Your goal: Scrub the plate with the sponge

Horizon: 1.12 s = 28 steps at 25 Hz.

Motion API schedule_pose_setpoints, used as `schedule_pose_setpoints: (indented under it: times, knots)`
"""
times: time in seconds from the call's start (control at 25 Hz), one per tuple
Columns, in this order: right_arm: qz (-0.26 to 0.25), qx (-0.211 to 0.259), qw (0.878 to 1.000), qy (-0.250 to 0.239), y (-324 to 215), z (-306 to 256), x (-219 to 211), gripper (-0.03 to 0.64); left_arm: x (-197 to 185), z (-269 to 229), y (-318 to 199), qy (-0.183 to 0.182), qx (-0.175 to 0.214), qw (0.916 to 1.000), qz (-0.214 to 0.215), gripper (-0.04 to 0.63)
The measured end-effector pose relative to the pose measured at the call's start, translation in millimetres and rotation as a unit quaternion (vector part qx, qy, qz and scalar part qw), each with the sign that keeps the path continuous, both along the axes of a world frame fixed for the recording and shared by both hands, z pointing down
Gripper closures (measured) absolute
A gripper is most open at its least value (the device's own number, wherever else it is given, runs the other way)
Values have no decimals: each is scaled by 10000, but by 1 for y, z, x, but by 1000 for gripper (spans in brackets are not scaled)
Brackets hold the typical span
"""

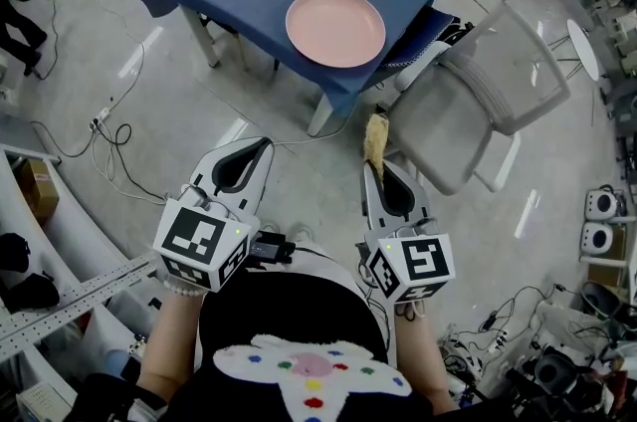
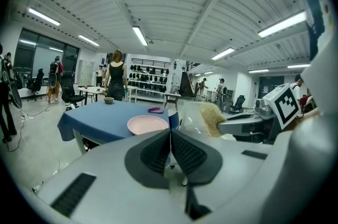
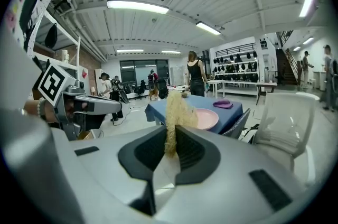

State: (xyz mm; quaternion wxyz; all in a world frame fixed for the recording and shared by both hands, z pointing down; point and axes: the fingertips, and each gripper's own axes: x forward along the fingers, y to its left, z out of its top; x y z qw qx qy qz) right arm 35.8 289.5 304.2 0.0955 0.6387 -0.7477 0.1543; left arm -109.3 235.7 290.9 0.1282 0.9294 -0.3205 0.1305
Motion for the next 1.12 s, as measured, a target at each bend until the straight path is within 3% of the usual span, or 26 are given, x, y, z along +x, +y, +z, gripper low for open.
schedule_pose_setpoints:
  times: [0.08,0.2,1.12]
  knots:
    - [-5,8,10000,-6,1,1,1,575,4,1,2,-24,21,10000,30,576]
    - [-15,27,10000,-30,2,1,4,575,11,0,5,2,34,9999,100,481]
    - [-78,58,9999,-46,22,11,52,575,33,-5,13,112,242,9988,-416,495]
